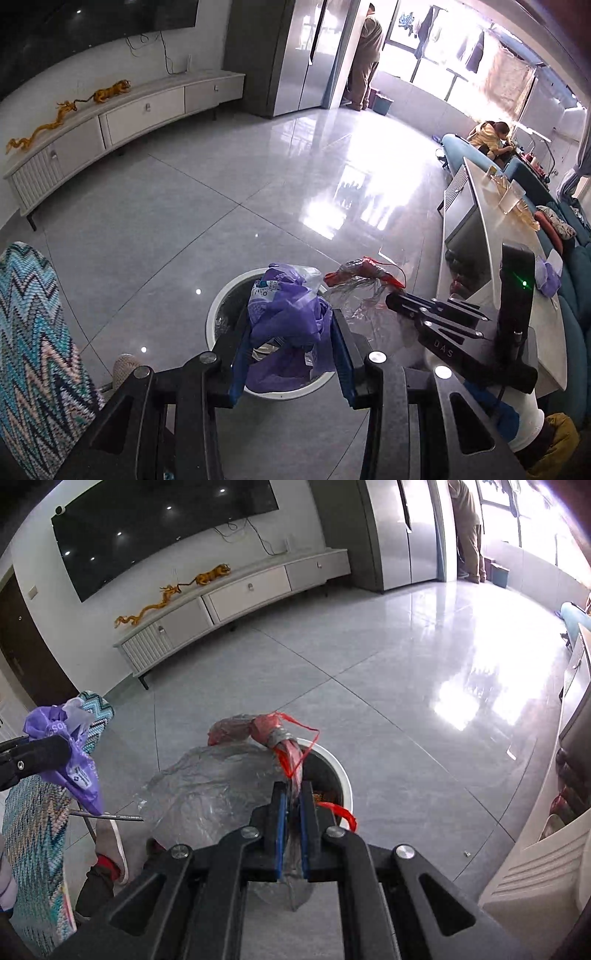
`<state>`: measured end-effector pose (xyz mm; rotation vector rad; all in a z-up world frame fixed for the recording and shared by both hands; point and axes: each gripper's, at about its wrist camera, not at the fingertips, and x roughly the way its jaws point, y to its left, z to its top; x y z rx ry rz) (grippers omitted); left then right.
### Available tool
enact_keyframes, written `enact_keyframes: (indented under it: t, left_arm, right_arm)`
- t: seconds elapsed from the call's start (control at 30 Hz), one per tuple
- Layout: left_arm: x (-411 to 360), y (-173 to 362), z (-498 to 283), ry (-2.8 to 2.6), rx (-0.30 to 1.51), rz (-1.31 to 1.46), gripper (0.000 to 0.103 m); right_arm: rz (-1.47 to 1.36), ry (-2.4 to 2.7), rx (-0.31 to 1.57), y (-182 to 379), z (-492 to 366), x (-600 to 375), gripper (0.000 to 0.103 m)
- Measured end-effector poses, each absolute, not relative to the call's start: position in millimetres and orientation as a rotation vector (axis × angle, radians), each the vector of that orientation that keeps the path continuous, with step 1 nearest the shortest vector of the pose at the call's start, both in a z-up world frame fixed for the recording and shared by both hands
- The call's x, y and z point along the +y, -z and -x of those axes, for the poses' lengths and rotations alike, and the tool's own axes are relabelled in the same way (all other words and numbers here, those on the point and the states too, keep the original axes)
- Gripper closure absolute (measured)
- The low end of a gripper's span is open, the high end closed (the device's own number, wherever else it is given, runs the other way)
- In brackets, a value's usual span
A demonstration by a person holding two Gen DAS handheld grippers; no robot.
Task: Collect trash
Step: 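Lift both held items and carry them over the trash bin, then open both tools to drop the items into the bin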
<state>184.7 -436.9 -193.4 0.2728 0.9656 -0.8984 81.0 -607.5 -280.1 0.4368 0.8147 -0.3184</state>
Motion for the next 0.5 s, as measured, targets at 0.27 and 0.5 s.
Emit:
enact_keyframes:
  t: [0.27,0.5]
  left_arm:
    - [-475.2,244.0,-223.4,0.864,1.076,-0.268,0.06]
    - [-483.7,272.6,-244.4,0.839,1.141,-0.237,0.038]
  right_arm:
    - [-0.499,0.304,0.928,344.8,-130.1,-609.3,0.094]
    - [-0.542,0.279,0.979,380.3,-152.3,-612.9,0.093]
